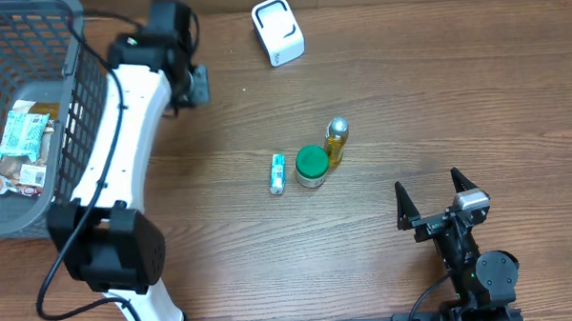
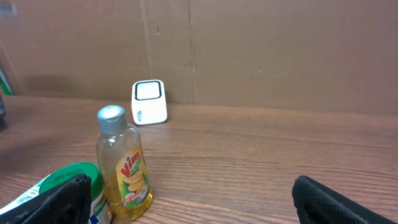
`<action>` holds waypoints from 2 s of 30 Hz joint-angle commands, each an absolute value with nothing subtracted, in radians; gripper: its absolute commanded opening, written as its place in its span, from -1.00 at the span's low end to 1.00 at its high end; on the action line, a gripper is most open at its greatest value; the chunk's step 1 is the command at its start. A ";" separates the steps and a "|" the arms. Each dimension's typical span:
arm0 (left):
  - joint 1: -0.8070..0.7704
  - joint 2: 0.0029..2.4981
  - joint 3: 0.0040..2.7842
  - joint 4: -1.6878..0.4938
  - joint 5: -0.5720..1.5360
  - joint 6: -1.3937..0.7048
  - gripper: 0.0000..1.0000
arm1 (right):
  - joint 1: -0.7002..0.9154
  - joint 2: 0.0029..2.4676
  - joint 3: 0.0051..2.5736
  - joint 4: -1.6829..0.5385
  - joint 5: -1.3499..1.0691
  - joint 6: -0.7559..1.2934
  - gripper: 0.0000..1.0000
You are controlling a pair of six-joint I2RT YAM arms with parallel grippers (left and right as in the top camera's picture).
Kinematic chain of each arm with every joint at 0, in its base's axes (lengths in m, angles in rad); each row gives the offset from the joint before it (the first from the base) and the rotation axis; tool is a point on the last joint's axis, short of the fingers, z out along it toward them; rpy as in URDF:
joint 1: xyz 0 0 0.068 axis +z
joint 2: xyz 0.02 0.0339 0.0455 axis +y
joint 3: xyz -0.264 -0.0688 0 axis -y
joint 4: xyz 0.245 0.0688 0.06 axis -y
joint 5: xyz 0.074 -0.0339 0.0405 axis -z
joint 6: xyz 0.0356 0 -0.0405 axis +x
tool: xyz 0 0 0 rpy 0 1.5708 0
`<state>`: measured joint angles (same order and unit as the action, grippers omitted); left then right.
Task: Scan the item barcode
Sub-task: 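Open the left gripper and move it back into the grey basket, then grasp the light-green wrapped pack inside the basket with the left gripper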
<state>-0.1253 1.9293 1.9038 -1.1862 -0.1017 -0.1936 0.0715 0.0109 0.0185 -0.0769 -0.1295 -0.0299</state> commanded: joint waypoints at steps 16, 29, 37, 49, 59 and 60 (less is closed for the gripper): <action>0.260 1.896 2.501 -1.208 -0.123 -0.134 -0.89 | 0.066 0.003 0.008 -0.073 -0.125 -0.034 1.00; 0.514 1.924 2.247 -1.167 -0.142 -0.135 -0.60 | 0.066 0.003 0.008 -0.073 -0.125 -0.034 1.00; 0.593 1.972 2.005 -1.043 -0.168 -0.138 -0.23 | 0.066 0.003 0.008 -0.073 -0.125 -0.034 1.00; 0.665 2.110 1.936 -0.967 -0.098 -0.052 0.06 | 0.066 0.003 0.008 -0.073 -0.125 -0.034 1.00; 0.668 2.202 1.935 -0.913 -0.072 0.009 0.18 | 0.066 0.003 0.008 -0.073 -0.125 -0.034 1.00; 0.668 2.207 1.935 -0.908 -0.067 0.017 0.20 | 0.066 0.003 0.008 -0.073 -0.125 -0.034 1.00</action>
